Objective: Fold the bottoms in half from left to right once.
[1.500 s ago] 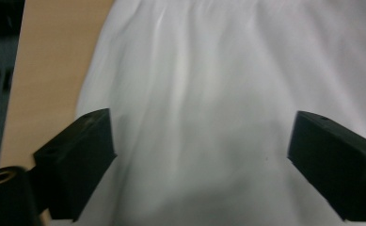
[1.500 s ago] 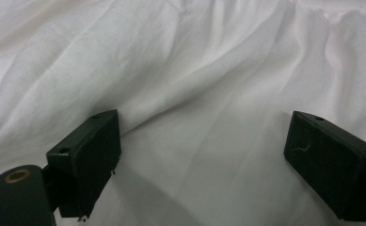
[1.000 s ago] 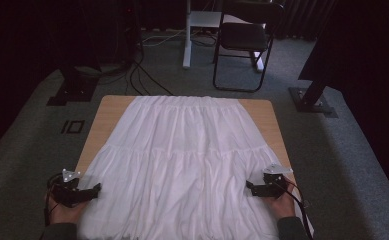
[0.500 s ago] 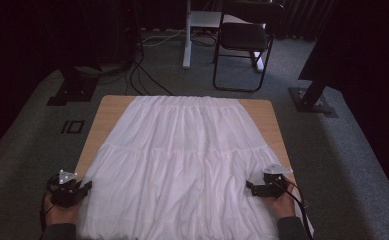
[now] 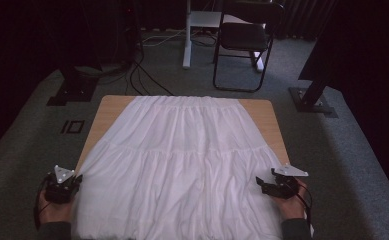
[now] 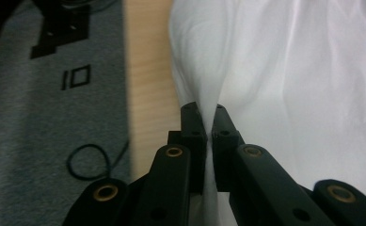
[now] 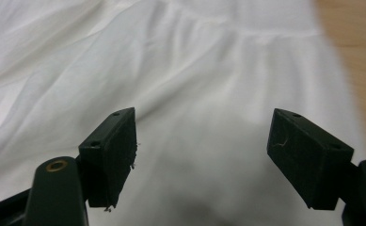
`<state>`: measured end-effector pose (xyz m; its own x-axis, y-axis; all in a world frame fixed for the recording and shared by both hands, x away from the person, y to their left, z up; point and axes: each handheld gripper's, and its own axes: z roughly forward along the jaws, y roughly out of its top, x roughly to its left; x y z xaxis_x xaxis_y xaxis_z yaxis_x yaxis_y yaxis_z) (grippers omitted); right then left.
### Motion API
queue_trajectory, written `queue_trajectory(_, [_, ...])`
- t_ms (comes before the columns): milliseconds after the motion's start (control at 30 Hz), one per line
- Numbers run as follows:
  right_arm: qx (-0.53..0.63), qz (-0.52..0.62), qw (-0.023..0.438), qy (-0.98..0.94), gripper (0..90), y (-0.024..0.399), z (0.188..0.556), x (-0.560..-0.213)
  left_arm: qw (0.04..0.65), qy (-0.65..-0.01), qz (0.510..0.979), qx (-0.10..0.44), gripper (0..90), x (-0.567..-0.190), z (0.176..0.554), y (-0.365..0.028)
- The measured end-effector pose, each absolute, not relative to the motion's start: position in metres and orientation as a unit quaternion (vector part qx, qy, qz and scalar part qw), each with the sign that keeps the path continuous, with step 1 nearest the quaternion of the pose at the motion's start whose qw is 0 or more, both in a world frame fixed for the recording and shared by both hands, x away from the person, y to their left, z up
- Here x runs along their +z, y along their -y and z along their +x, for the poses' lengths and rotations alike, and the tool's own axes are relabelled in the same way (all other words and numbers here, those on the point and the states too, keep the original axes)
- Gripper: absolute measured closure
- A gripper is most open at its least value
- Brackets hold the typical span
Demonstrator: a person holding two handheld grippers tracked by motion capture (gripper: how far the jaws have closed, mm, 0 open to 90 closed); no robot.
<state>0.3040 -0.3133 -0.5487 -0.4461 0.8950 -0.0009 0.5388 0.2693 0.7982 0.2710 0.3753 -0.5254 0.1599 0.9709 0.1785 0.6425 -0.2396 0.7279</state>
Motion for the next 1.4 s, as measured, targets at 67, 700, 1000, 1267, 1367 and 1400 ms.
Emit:
queue_trajectory(67, [0.359, 0.476, 0.254, -0.761, 24.1, 0.321, 0.300, -0.544, 0.253, -0.567, 0.713, 0.325, 88.2, -0.523, 0.273, -0.385])
queue_trajectory(700, [0.309, 0.535, 0.223, -0.754, 37.6, 0.380, 0.286, -0.563, 0.232, -0.588, 0.693, 0.346, 88.2, -0.524, 0.290, -0.413])
queue_trajectory(1000, [0.285, 0.541, 0.225, -0.758, 88.3, 0.382, 0.292, -0.557, 0.215, -0.608, 0.676, 0.357, 88.5, -0.523, 0.296, -0.431])
queue_trajectory(1267, [0.282, 0.554, 0.251, -0.742, 88.4, 0.391, 0.294, -0.555, 0.194, -0.628, 0.660, 0.365, 88.5, -0.518, 0.307, -0.455])
queue_trajectory(1367, [0.287, 0.563, 0.259, -0.730, 88.4, 0.396, 0.295, -0.554, 0.189, -0.636, 0.652, 0.367, 88.5, -0.516, 0.311, -0.462])
queue_trajectory(1400, [0.288, 0.567, 0.261, -0.726, 88.4, 0.398, 0.296, -0.553, 0.188, -0.640, 0.648, 0.368, 88.5, -0.515, 0.311, -0.465])
